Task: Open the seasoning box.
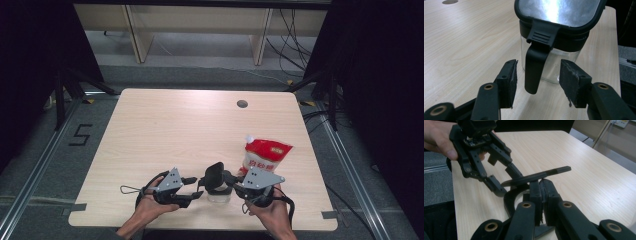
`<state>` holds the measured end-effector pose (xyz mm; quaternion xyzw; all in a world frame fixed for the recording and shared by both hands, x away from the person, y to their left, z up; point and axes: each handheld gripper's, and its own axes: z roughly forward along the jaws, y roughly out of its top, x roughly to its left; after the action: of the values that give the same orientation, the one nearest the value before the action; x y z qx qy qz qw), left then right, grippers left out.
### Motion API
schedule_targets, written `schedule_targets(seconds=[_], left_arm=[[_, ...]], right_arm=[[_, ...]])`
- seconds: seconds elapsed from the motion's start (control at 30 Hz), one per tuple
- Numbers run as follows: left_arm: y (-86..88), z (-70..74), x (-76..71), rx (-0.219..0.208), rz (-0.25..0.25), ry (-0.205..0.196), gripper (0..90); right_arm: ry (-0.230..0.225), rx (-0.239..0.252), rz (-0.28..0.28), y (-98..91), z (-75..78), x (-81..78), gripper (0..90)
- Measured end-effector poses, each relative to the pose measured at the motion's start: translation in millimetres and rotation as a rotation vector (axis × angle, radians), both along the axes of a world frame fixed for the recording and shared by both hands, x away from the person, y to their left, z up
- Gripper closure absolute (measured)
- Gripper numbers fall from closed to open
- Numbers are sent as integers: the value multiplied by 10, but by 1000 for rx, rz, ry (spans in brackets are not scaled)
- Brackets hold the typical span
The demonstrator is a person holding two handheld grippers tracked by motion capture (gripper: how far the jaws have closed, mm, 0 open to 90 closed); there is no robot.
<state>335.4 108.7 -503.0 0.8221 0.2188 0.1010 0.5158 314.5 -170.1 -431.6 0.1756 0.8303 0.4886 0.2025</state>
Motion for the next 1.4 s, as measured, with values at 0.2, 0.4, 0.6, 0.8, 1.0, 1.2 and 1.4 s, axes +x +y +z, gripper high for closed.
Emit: schedule_targets(seconds=[0.2,0.4,0.6,0.8,1.0,1.2,1.4], left_arm=[[-11,-14,10,1,4,-8,529],[-34,-35,48,16,-13,-28,591],[-65,-44,47,35,-20,-46,650],[-56,-49,44,38,-2,-55,714],[-51,-53,40,34,-3,-62,731],[-56,-50,33,39,-1,-64,733],[-63,-37,23,60,13,-78,738]], right_arm=[[9,6,-8,54,37,-2,874],[-8,-2,8,116,72,31,871],[-7,-2,7,173,97,28,872],[-15,-3,20,211,110,37,871],[-15,3,36,297,141,45,871],[-2,4,36,374,153,42,870],[-10,1,60,460,158,65,869]])
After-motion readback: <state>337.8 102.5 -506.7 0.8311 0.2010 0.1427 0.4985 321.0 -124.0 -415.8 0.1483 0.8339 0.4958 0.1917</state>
